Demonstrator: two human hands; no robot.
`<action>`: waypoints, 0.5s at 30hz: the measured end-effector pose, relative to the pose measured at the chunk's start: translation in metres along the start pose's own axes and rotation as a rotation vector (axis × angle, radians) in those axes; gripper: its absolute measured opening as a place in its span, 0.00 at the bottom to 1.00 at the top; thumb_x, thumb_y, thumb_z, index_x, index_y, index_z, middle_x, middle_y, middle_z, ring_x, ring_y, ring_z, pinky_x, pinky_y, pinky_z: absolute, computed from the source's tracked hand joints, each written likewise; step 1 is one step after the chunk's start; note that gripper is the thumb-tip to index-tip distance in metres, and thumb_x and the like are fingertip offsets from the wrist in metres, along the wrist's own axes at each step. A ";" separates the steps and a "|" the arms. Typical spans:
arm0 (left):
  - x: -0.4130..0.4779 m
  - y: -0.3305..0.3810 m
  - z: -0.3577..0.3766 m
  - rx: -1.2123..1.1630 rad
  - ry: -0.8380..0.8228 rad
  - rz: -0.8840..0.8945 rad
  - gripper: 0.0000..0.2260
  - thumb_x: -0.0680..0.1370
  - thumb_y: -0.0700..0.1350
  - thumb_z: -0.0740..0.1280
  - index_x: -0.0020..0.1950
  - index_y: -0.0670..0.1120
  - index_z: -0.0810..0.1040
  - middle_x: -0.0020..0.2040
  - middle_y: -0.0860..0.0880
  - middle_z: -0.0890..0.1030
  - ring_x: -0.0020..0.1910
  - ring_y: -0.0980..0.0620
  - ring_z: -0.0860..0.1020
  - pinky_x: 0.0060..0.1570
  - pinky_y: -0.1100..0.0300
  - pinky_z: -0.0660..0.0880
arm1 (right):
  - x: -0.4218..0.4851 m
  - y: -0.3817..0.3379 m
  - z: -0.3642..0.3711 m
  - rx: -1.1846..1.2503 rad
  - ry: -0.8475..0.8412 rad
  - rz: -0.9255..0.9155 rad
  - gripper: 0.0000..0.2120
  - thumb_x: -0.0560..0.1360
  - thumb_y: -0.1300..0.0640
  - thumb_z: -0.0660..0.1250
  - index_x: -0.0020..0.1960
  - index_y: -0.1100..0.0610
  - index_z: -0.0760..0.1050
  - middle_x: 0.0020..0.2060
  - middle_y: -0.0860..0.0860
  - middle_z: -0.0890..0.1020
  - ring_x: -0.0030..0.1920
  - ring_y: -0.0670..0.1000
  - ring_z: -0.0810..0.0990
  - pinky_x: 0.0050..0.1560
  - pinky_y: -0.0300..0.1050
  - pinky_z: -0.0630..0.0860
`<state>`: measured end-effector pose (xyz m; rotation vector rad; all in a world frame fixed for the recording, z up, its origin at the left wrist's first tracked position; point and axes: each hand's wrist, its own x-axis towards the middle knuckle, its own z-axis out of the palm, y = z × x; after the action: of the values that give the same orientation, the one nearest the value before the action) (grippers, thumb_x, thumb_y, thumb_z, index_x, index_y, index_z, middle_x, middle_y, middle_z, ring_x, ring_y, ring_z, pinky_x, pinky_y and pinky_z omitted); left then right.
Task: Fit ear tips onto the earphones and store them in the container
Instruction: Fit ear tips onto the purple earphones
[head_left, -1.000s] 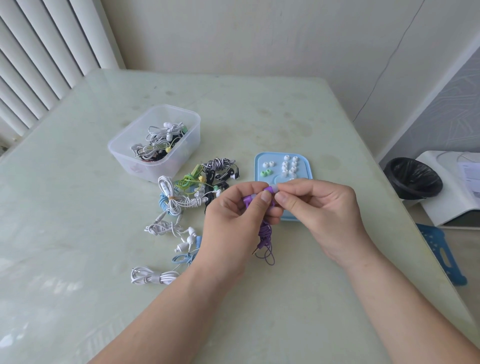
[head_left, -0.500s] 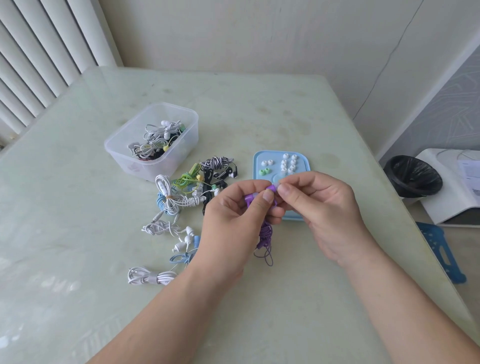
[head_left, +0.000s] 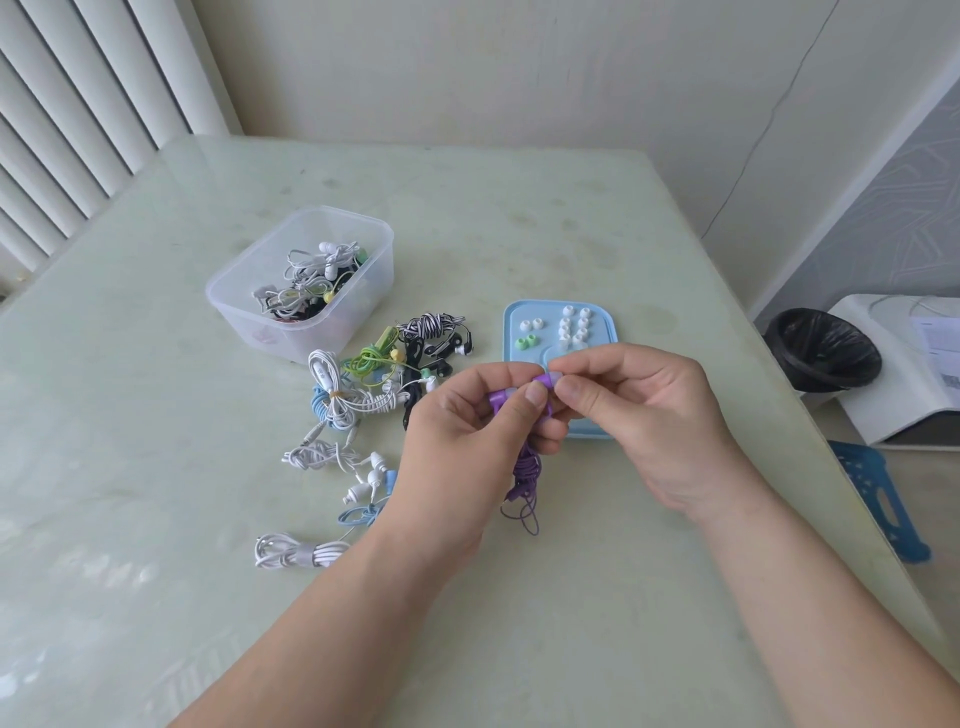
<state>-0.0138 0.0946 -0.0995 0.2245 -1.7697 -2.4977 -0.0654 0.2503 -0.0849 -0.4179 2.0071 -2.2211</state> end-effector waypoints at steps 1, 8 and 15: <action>0.000 0.000 0.000 0.000 -0.001 -0.005 0.04 0.82 0.38 0.69 0.53 0.42 0.85 0.39 0.41 0.85 0.37 0.46 0.82 0.44 0.53 0.81 | 0.000 0.000 0.000 -0.026 -0.003 -0.013 0.07 0.70 0.62 0.74 0.48 0.60 0.84 0.41 0.59 0.88 0.39 0.58 0.86 0.47 0.47 0.82; -0.001 0.004 -0.001 -0.053 -0.010 -0.028 0.05 0.82 0.39 0.69 0.54 0.41 0.84 0.40 0.40 0.85 0.39 0.45 0.81 0.46 0.52 0.79 | -0.002 -0.003 0.000 0.006 -0.011 -0.003 0.14 0.71 0.62 0.76 0.57 0.60 0.83 0.45 0.58 0.87 0.44 0.55 0.86 0.50 0.45 0.81; -0.001 0.043 -0.001 -0.147 0.045 0.021 0.05 0.81 0.39 0.69 0.54 0.41 0.85 0.43 0.43 0.84 0.41 0.46 0.81 0.45 0.51 0.80 | -0.006 -0.018 0.012 0.034 -0.284 0.207 0.24 0.68 0.66 0.78 0.63 0.60 0.80 0.53 0.58 0.85 0.55 0.57 0.85 0.56 0.48 0.81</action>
<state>-0.0136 0.0794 -0.0590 0.2494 -1.5558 -2.5716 -0.0548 0.2424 -0.0673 -0.4687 1.7773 -1.9466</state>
